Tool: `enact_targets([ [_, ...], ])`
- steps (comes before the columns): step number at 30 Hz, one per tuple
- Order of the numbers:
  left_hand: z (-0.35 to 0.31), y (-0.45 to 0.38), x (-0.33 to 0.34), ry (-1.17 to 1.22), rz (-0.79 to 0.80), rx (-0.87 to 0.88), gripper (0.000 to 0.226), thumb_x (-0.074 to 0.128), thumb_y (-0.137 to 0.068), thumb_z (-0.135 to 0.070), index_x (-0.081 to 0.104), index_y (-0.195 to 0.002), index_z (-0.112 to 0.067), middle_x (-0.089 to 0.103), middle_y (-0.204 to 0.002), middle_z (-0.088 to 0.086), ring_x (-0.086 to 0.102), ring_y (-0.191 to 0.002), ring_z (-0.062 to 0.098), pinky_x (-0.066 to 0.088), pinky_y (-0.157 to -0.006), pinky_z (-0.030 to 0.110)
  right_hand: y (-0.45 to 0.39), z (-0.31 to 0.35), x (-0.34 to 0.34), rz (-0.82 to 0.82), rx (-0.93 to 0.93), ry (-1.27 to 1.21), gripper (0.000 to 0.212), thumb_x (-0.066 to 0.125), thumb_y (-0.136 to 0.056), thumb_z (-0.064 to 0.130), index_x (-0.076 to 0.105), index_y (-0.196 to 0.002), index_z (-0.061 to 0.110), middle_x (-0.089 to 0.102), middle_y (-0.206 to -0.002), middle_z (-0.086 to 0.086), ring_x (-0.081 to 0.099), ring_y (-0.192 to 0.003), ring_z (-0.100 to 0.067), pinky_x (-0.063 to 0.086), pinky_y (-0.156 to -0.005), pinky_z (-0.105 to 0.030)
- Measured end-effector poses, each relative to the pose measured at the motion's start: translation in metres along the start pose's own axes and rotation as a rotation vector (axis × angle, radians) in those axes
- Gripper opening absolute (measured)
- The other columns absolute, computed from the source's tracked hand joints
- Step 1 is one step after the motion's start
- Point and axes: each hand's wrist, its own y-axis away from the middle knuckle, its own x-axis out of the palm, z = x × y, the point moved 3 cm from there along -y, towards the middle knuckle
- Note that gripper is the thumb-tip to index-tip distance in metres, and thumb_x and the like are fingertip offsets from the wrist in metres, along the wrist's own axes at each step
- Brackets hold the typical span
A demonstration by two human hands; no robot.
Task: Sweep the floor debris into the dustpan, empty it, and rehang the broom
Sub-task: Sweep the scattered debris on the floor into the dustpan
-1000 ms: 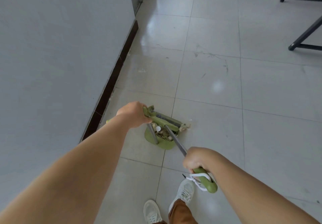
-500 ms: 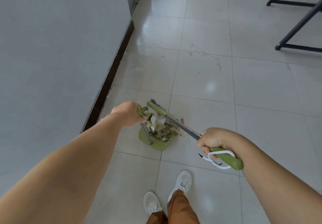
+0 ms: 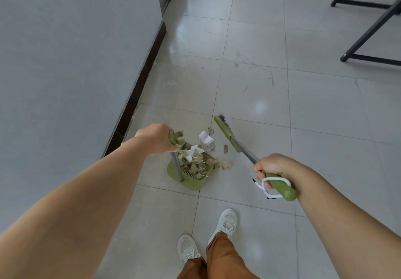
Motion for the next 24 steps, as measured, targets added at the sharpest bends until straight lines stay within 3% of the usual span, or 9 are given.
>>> enact_targets([
  [6,0.001,-0.003,-0.001,-0.019,0.015,0.000,0.034,0.076,-0.080,-0.046,0.069,-0.105,-0.023,0.067,-0.090,-0.002,0.064,-0.085,0.021,0.053,-0.072,0.033,-0.002,0.003,0.025,0.126,0.044,-0.488,0.031,0.044,-0.091,0.001,0.046,-0.061,0.005,0.046,-0.036,-0.006,0.043,-0.026,-0.012,0.041,-0.032,-0.016],
  [11,0.003,-0.003,-0.003,-0.021,0.024,-0.001,0.030,0.075,-0.081,-0.045,0.068,-0.102,-0.025,0.065,-0.085,-0.003,0.062,-0.082,0.020,0.046,-0.065,0.030,-0.001,0.022,0.043,0.184,0.059,-0.840,0.029,0.044,-0.091,0.001,0.044,-0.063,0.008,0.045,-0.031,-0.003,0.042,-0.022,-0.008,0.041,-0.029,-0.012],
  [24,0.010,0.000,0.000,0.008,0.024,-0.007,0.028,0.076,-0.081,-0.045,0.068,-0.101,-0.026,0.066,-0.087,-0.003,0.063,-0.084,0.020,0.048,-0.066,0.030,-0.011,0.042,0.006,0.184,-0.085,-0.722,0.032,0.038,-0.091,0.003,0.039,-0.060,0.010,0.042,-0.038,-0.001,0.040,-0.025,-0.009,0.039,-0.030,-0.013],
])
